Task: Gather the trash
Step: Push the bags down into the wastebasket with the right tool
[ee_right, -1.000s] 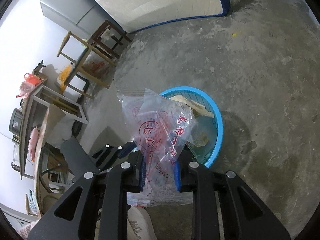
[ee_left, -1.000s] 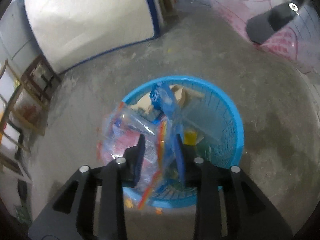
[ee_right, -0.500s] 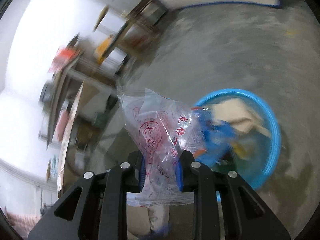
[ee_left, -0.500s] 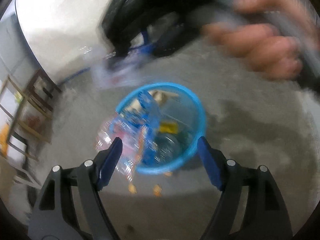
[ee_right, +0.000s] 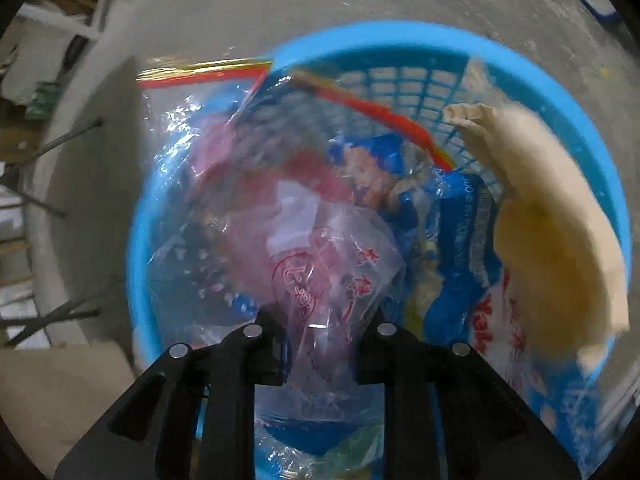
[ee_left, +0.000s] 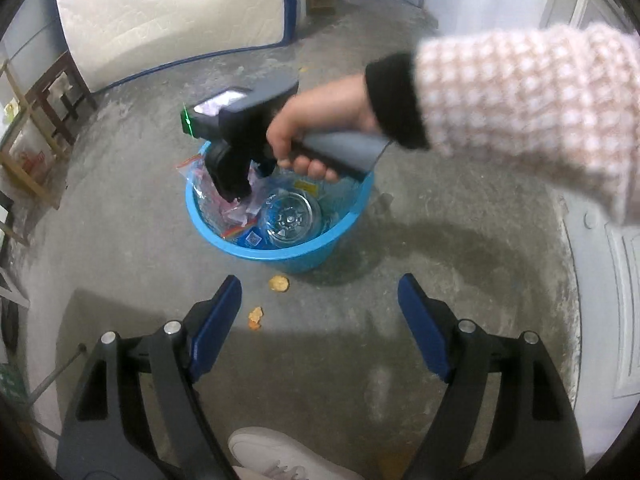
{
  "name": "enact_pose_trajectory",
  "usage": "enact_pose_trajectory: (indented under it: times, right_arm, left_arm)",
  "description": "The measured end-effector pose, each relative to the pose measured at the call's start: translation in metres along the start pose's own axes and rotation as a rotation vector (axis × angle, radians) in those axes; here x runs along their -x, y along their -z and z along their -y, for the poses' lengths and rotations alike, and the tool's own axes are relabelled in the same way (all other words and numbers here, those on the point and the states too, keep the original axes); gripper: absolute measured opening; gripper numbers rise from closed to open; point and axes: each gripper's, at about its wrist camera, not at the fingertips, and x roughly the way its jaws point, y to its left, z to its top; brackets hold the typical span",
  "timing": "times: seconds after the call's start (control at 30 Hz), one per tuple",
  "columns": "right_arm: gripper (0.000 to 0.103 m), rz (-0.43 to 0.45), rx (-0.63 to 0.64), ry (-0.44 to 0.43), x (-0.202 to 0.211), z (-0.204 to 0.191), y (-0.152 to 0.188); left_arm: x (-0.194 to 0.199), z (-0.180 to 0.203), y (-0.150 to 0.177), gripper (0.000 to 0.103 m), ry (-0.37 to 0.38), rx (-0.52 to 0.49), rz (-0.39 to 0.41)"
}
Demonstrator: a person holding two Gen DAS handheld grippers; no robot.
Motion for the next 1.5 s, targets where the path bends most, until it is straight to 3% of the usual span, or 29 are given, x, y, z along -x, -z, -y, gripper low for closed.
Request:
enact_pose_trajectory:
  times: [0.17,0.37,0.5,0.6,0.8,0.9,1.17,1.4,1.5]
  right_arm:
    - [0.019,0.028,-0.013,0.035,-0.011,-0.001,-0.015]
    - [0.021,0.051,-0.031,0.027,-0.007,-0.002,-0.01]
    - [0.054,0.088,-0.043,-0.029,0.017,0.009,0.001]
    - [0.065,0.138,-0.039,-0.067,0.047,0.007,0.009]
    - [0.068,0.232,-0.063,-0.118,0.099,0.009,0.038]
    - [0.076,0.301,-0.103,-0.16,0.12,0.024,0.054]
    - [0.078,0.424,-0.186,-0.209,0.152,0.044,0.084]
    - [0.078,0.653,-0.168,-0.259,0.239,0.017,0.146]
    - [0.085,0.74,-0.142,-0.273,0.278,-0.002,0.172]
  left_arm:
    - [0.002,-0.001,-0.002,0.076,0.006,0.007,0.0]
    - [0.006,0.009,0.001,0.076,0.0,-0.007,0.006]
    - [0.003,0.007,0.0,0.076,0.0,-0.012,0.009]
    - [0.003,0.008,0.0,0.077,-0.003,-0.016,0.017]
    - [0.016,0.014,0.002,0.077,0.003,-0.03,0.065]
    - [0.029,0.018,0.003,0.077,0.019,-0.039,0.1]
    - [0.093,0.03,0.004,0.079,0.017,-0.06,0.214]
    - [0.203,0.004,-0.001,0.083,0.036,0.034,0.374]
    - [0.251,-0.024,0.014,0.084,0.02,0.096,0.427]
